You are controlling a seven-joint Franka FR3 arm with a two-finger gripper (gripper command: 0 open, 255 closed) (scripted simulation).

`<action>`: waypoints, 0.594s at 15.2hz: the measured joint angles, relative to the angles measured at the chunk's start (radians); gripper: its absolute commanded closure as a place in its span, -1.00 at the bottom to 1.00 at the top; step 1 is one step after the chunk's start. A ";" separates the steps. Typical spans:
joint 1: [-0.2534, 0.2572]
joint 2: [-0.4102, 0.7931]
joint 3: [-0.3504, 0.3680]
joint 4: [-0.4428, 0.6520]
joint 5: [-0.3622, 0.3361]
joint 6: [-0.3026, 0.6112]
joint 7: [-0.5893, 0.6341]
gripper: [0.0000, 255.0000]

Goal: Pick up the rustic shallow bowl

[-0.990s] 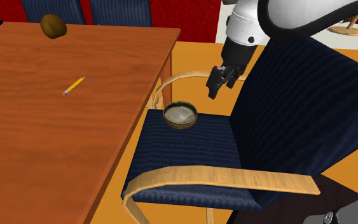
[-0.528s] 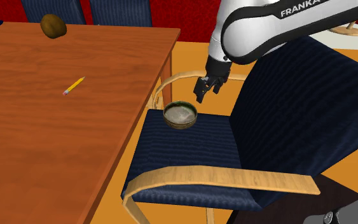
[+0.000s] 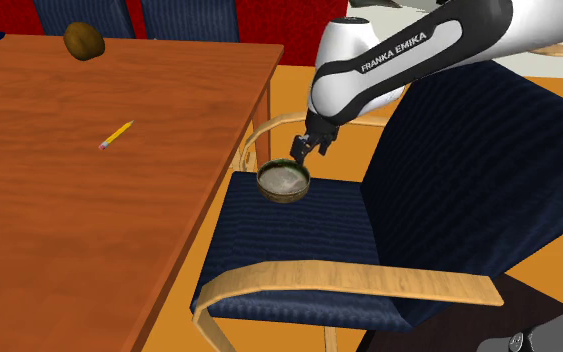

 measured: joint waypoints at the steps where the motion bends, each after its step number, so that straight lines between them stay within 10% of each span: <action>1: -0.003 0.036 -0.001 0.025 0.004 0.011 -0.006 -1.00; 9: -0.013 0.150 -0.001 0.045 0.022 0.102 -0.029 -1.00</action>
